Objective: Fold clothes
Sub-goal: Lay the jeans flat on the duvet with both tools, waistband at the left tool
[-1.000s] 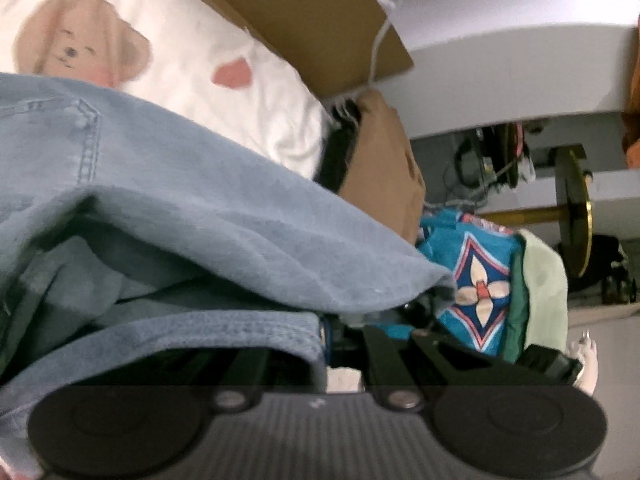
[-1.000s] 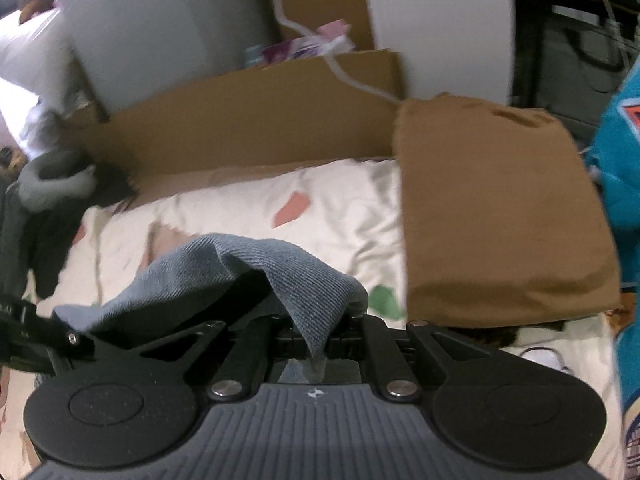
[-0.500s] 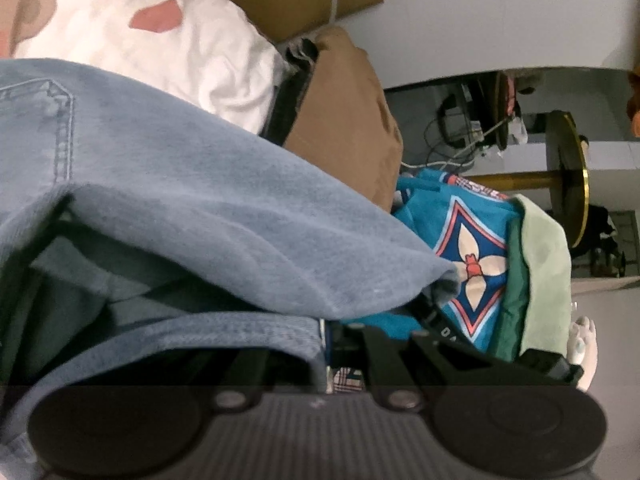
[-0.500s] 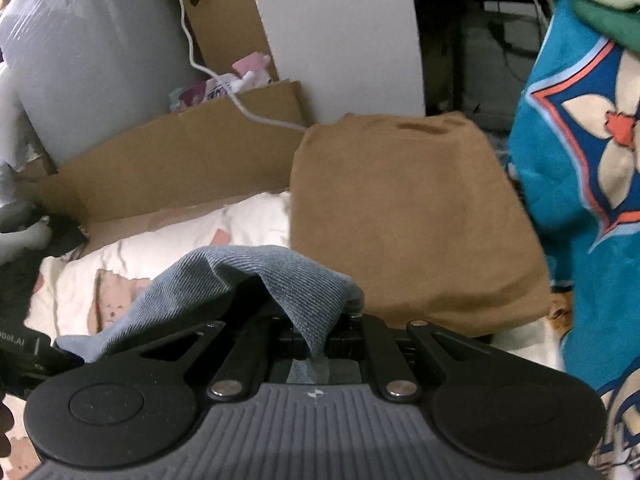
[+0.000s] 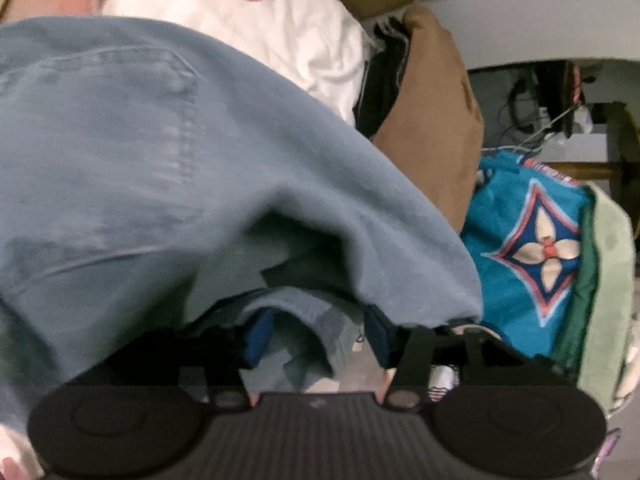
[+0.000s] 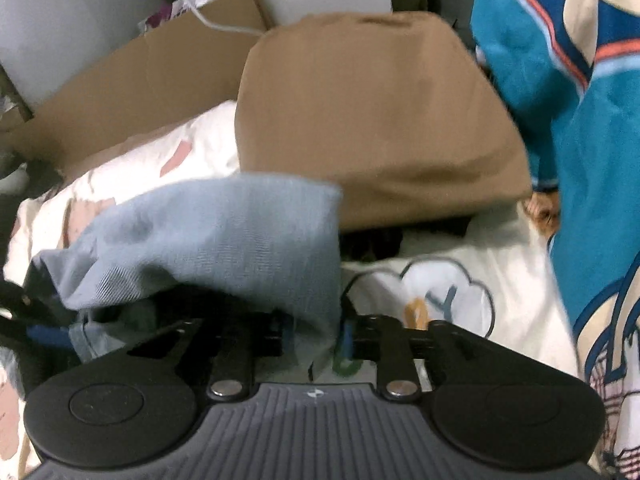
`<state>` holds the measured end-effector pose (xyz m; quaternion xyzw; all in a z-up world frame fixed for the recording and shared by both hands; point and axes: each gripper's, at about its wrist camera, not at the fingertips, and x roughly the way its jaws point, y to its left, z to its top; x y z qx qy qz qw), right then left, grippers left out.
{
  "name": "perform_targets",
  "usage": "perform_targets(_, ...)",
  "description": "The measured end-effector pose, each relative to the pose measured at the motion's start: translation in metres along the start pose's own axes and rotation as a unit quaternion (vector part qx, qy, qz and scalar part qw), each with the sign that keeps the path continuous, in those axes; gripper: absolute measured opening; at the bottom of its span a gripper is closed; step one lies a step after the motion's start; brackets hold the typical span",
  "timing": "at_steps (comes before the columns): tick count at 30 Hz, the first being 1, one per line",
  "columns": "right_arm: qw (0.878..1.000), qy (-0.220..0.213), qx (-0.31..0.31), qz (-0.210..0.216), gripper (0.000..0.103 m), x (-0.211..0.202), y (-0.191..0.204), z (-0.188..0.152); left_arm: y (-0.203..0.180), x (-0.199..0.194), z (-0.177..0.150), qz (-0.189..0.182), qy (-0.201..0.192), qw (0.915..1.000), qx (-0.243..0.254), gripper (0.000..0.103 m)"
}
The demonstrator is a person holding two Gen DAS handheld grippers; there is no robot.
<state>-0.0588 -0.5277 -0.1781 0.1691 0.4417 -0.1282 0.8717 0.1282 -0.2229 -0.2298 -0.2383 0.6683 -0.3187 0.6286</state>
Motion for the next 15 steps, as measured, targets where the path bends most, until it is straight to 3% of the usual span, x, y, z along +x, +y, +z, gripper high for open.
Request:
perform_targets(3,1.000,0.002,-0.021,0.000,0.048,-0.007,0.005,-0.005,0.015,-0.030,0.002,-0.008,-0.019,0.9998,-0.006,0.062)
perform_targets(7,0.999,-0.002,-0.048,-0.003,0.050,-0.019,0.011,-0.007,0.034,-0.070,0.005,-0.018,-0.044,0.9988,-0.014,0.065)
perform_targets(11,0.999,-0.014,-0.051,0.000,0.051,-0.037,0.016,-0.003,0.064,-0.101,-0.003,-0.004,-0.084,0.9959,-0.032,0.073)
perform_targets(15,0.997,-0.033,-0.070,0.011,0.051,-0.052,0.031,0.001,0.094,-0.132,-0.011,0.010,-0.124,0.9909,-0.051,0.074)
